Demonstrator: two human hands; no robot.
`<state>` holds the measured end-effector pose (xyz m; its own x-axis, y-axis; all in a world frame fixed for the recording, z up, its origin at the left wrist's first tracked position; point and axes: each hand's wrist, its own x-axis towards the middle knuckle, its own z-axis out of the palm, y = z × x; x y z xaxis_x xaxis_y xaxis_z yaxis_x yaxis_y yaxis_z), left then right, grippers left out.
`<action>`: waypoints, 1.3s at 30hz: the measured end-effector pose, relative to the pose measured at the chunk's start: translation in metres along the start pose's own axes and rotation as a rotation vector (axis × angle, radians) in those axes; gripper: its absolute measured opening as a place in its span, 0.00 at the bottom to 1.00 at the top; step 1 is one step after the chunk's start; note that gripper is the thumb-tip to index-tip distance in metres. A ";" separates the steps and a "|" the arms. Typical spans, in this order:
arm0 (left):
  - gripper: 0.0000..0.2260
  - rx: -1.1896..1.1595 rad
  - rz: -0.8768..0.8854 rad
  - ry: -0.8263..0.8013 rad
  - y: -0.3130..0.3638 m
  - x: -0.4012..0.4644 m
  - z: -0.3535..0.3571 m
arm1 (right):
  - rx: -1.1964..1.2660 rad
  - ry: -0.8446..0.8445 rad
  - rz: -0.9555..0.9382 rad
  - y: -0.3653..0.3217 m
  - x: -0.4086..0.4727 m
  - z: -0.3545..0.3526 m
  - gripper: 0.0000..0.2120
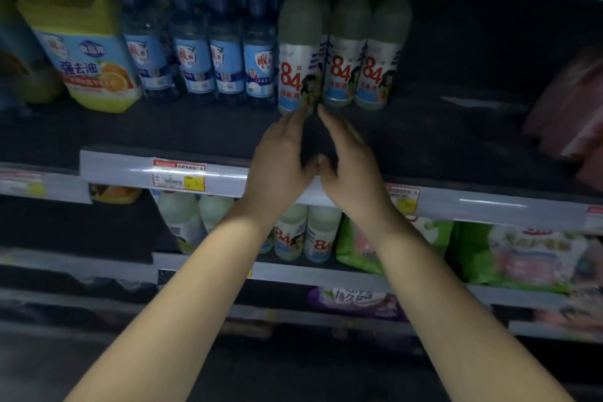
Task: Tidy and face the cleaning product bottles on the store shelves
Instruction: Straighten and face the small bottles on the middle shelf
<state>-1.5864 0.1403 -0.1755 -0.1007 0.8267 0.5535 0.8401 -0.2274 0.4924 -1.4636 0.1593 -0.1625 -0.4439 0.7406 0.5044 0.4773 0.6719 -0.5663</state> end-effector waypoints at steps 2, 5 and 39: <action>0.29 0.016 0.054 0.015 -0.001 -0.016 0.001 | 0.001 0.027 -0.014 -0.004 -0.016 0.001 0.29; 0.28 0.043 0.107 0.063 -0.002 -0.043 0.006 | -0.037 0.108 -0.056 -0.005 -0.041 0.005 0.28; 0.26 0.242 0.064 -0.244 -0.054 -0.136 0.076 | 0.258 0.024 0.575 0.109 -0.070 0.096 0.37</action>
<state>-1.5779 0.0790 -0.3285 0.0619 0.9201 0.3868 0.9455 -0.1781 0.2724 -1.4528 0.1796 -0.3221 -0.1520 0.9847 0.0855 0.4348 0.1443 -0.8889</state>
